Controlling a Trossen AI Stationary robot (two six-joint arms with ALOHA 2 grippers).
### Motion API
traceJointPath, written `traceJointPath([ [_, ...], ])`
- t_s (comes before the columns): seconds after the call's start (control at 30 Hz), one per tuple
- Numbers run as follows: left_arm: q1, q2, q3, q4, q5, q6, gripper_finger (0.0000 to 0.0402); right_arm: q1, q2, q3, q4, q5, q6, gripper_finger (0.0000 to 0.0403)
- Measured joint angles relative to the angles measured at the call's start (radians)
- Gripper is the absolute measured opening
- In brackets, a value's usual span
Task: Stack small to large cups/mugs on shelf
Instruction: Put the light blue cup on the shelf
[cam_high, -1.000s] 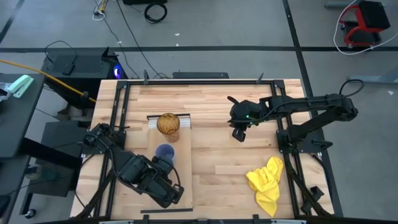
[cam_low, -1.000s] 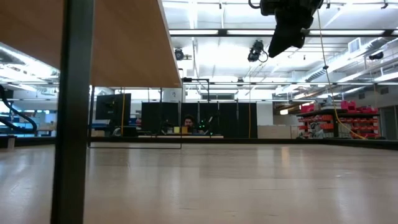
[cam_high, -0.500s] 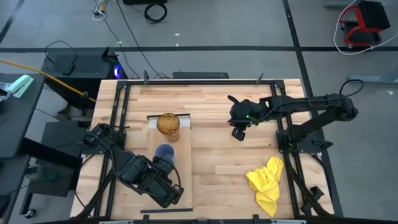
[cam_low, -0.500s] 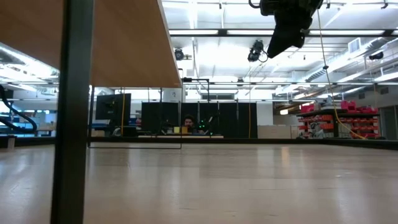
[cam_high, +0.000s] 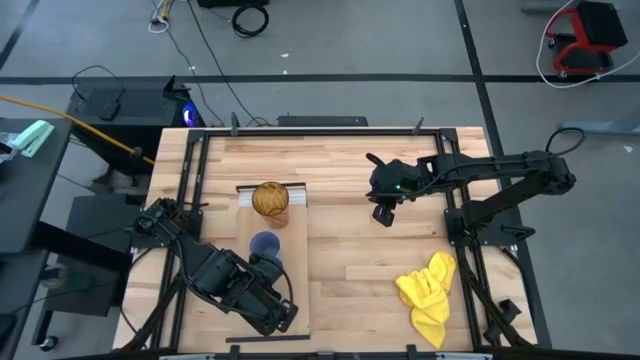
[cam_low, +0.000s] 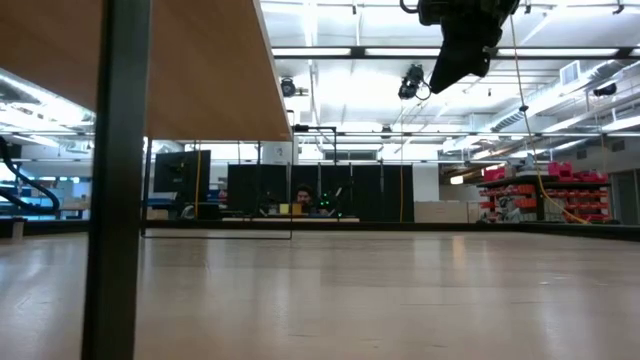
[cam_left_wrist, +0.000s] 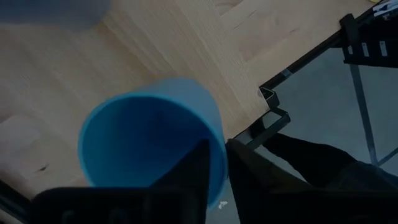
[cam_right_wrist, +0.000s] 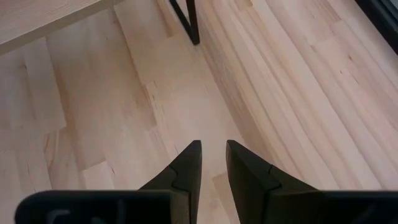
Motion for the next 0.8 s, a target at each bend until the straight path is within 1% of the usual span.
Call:
traceJointPath([
  [0.3, 0.0, 0.0, 0.0, -0.002, 0.0, 0.0, 0.0084, 0.0, 0.0, 0.0, 0.0, 0.0, 0.0, 0.0081],
  [0.63, 0.011, 0.0, 0.0, -0.001, -0.005, 0.008, 0.0085, 0.0, 0.0, 0.0, 0.0, 0.0, 0.011, 0.0081],
  [0.8, 0.011, -0.001, 0.0, 0.003, -0.005, 0.007, 0.01, 0.0, 0.0, 0.0, 0.0, 0.0, 0.011, 0.0081],
])
